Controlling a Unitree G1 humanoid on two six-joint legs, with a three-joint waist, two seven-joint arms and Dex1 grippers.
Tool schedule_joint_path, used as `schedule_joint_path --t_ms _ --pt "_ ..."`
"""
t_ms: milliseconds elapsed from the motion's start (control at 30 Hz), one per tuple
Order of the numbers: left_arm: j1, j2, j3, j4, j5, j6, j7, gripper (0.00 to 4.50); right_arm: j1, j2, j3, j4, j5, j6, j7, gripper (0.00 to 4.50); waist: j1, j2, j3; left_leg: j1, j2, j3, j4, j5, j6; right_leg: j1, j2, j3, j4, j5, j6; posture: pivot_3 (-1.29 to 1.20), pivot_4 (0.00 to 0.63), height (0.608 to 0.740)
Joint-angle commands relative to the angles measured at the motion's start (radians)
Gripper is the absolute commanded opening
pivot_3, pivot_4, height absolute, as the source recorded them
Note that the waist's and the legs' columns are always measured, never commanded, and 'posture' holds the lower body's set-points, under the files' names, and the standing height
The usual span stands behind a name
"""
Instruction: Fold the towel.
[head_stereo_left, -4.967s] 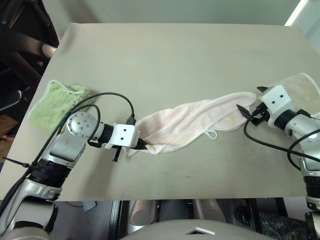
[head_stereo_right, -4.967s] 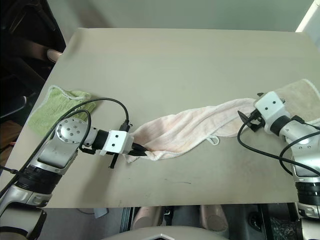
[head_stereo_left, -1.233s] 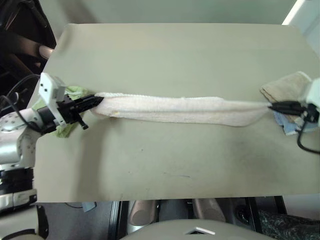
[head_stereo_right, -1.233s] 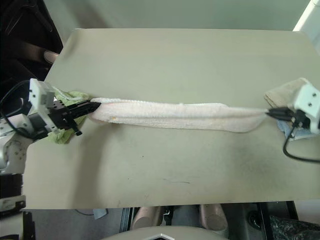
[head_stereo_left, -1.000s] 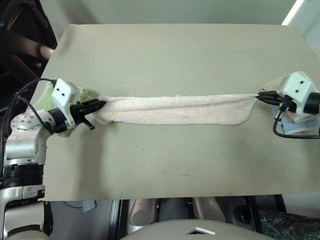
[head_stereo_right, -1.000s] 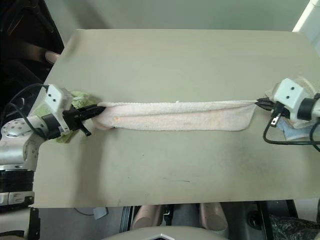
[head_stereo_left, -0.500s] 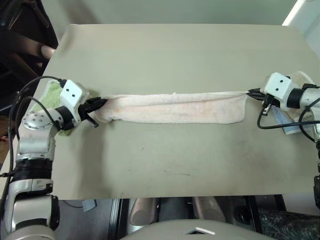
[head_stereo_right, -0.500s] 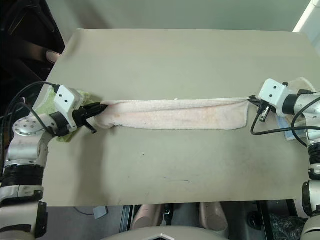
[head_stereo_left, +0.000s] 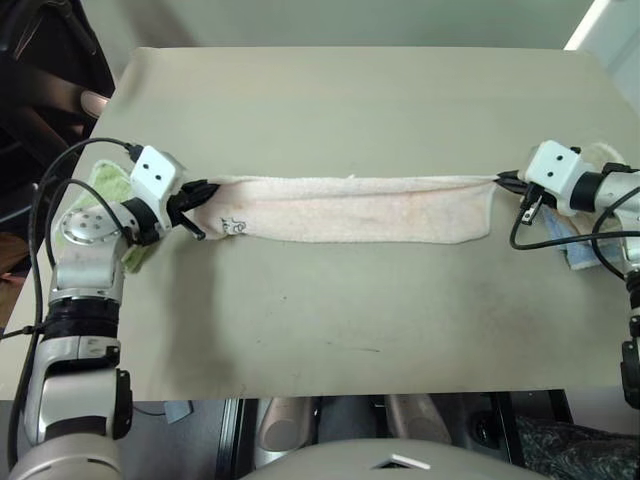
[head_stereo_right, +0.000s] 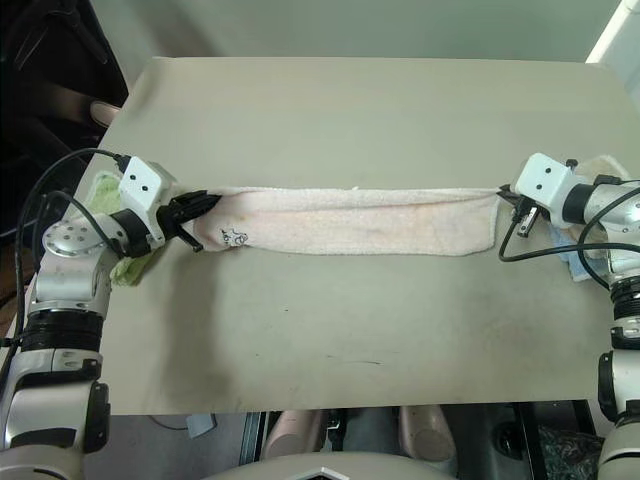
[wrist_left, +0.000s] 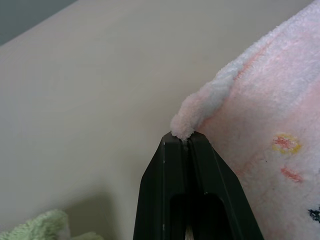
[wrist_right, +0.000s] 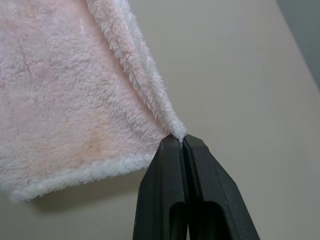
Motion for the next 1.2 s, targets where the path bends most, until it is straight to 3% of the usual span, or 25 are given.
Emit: schedule_joint_path --t_ms 33,267,433,500,600,767,1133,1167,1200 --pt "0.041 0.045 0.034 -0.053 -0.039 0.023 -0.068 0.00 0.037 -0.049 -0.041 -0.047 0.045 0.026 0.060 0.01 0.000 0.000 0.000 0.000 0.000 0.000 0.000 0.000 0.000 0.000 0.000 0.000 0.000 0.000 0.000 0.00 0.150 0.735" --pt "0.258 0.154 0.130 -0.336 -0.276 0.225 -0.322 0.00 0.265 -0.188 -0.109 -0.313 0.247 0.207 0.334 0.01 0.000 0.000 0.000 -0.004 0.000 0.000 -0.001 -0.002 -0.002 -0.002 0.001 0.000 -0.002 -0.003 -0.001 0.00 0.150 0.735" --pt "0.333 0.188 0.173 -0.426 -0.338 0.301 -0.343 0.00 0.335 -0.235 -0.153 -0.394 0.306 0.285 0.377 0.01 -0.001 0.000 0.000 -0.002 0.000 0.000 0.000 -0.003 -0.003 -0.001 0.001 0.001 -0.001 -0.006 -0.002 0.00 0.150 0.735" --pt "0.323 0.177 0.160 -0.416 -0.307 0.282 -0.312 0.00 0.320 -0.221 -0.142 -0.390 0.282 0.273 0.352 0.01 -0.001 0.000 0.000 0.000 0.000 0.000 0.000 -0.002 -0.003 0.000 0.001 0.001 0.000 -0.006 -0.003 0.00 0.150 0.735" --pt "0.208 0.124 0.099 -0.266 -0.148 0.168 -0.144 0.00 0.194 -0.145 -0.087 -0.273 0.152 0.200 0.200 0.01 -0.003 0.000 0.000 0.003 0.000 0.000 0.001 0.000 -0.001 0.002 0.001 0.002 0.002 -0.004 -0.005 0.00 0.150 0.735" --pt "0.067 0.080 0.026 -0.057 0.017 0.024 0.005 0.00 0.054 -0.065 -0.022 -0.094 0.023 0.087 0.077 0.01 -0.005 0.000 0.000 0.005 0.000 -0.001 0.000 0.006 0.002 0.002 0.001 0.002 0.005 0.003 -0.008 0.00 0.150 0.735" --pt "-0.027 0.027 -0.031 0.090 0.075 -0.076 0.015 0.00 -0.029 -0.004 0.023 0.051 -0.035 0.016 0.029 0.01 -0.001 0.000 0.000 -0.001 0.000 -0.001 -0.001 0.002 -0.001 -0.004 0.001 0.000 0.003 0.004 0.001 0.00 0.150 0.735" --pt "-0.026 0.025 -0.029 0.089 0.069 -0.070 0.008 0.51 -0.028 -0.004 0.021 0.052 -0.032 0.021 0.033 0.45 -0.001 0.000 0.000 -0.001 0.000 -0.001 -0.001 0.001 -0.001 -0.004 0.001 0.000 0.002 0.004 0.001 0.00 0.150 0.735" --pt "-0.027 0.022 -0.024 0.089 0.061 -0.064 0.002 0.73 -0.027 -0.004 0.019 0.052 -0.029 0.026 0.034 0.63 -0.001 0.000 0.000 -0.002 0.000 -0.001 -0.001 0.000 -0.001 -0.004 0.001 0.000 0.002 0.004 0.002 0.00 0.150 0.735"
